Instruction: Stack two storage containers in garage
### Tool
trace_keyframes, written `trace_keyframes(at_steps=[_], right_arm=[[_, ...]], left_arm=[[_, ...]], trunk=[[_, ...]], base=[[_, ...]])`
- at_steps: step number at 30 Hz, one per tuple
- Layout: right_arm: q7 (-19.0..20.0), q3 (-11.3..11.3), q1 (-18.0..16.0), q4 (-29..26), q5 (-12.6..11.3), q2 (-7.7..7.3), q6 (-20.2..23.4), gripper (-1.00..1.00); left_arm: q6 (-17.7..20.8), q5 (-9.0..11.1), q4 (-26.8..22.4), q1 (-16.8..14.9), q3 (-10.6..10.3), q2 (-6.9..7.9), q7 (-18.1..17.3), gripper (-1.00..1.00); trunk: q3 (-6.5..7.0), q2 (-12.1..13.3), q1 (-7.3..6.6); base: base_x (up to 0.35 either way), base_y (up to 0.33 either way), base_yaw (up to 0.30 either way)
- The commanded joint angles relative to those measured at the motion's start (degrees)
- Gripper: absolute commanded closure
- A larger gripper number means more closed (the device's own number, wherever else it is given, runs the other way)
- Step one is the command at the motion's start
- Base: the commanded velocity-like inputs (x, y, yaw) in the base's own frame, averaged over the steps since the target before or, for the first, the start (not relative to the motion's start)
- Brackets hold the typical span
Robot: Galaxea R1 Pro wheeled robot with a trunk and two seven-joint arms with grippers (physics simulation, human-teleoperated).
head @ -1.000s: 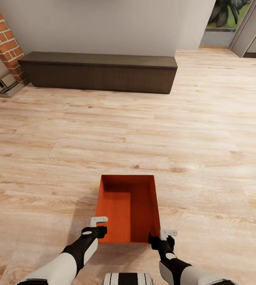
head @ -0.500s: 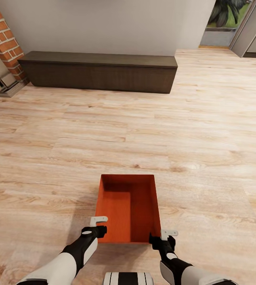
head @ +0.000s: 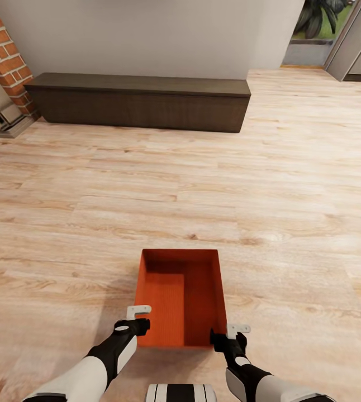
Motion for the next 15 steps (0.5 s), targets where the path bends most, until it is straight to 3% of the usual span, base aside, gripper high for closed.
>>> trace_keyframes(at_steps=[1,15], right_arm=[[-0.09,0.51,-0.03,0.05,-0.57,0.03,-0.2,-1.0],[-0.03,0.54,-0.03,0.05,-0.42,0.04,-0.26,-1.0]], left_arm=[[0.33,0.02,-0.12,0.01,0.16,-0.01,0.13,-1.0],[0.33,0.01,-0.11,0.01,0.2,0.01,0.13,-1.0]], trunk=[[-0.03,-0.01,0.01],[-0.03,-0.01,0.01]], base=[[0.071,0.0,0.0],[0.01,0.0,0.0]])
